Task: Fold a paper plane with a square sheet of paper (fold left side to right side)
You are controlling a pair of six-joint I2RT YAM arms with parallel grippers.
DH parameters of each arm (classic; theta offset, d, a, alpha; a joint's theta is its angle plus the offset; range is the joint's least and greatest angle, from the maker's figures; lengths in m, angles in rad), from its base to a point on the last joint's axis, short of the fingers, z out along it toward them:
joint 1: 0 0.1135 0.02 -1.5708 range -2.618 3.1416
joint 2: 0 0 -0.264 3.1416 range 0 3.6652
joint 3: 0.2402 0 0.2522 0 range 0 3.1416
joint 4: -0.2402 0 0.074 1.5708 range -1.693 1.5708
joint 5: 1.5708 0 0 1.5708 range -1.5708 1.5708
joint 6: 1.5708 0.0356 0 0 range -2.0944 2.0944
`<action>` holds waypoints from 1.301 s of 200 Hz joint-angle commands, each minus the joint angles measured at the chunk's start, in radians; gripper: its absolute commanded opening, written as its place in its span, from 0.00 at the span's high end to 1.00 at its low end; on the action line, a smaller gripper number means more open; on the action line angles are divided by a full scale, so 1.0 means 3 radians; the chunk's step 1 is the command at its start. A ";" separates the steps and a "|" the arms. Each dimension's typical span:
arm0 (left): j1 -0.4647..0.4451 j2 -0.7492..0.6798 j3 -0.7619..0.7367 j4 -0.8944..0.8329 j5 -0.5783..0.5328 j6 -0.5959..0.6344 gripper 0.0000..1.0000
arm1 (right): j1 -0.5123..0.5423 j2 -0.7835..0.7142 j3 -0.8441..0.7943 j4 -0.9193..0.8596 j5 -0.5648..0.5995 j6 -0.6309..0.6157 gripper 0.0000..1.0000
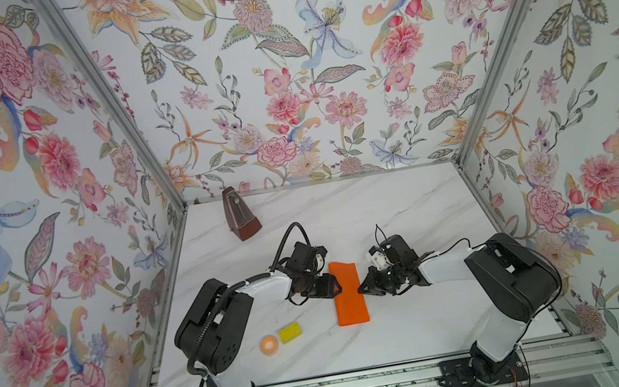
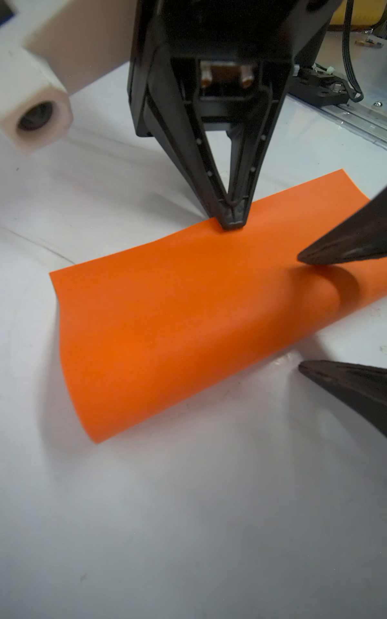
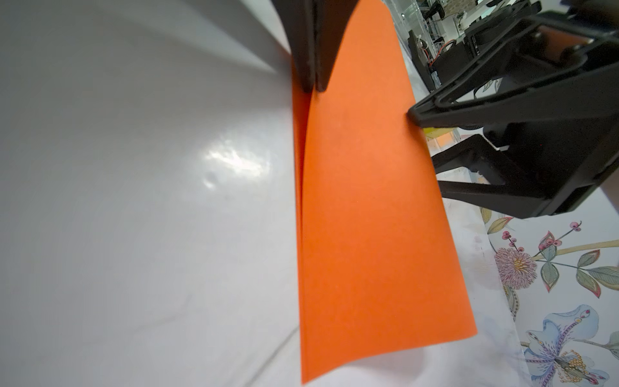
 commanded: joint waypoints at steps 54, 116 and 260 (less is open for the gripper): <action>-0.0028 0.0112 -0.0047 -0.0152 -0.0098 0.0036 0.53 | 0.0017 0.0056 -0.0066 0.0003 0.0079 0.0010 1.00; -0.0005 -0.0149 0.0008 -0.0293 -0.0330 0.0030 0.54 | 0.0019 0.0111 -0.0156 0.0059 0.0133 0.0009 1.00; -0.0361 -0.0309 0.0331 -0.0401 -0.0220 -0.0020 0.67 | 0.0018 0.0177 -0.0302 0.0294 0.0088 0.0077 1.00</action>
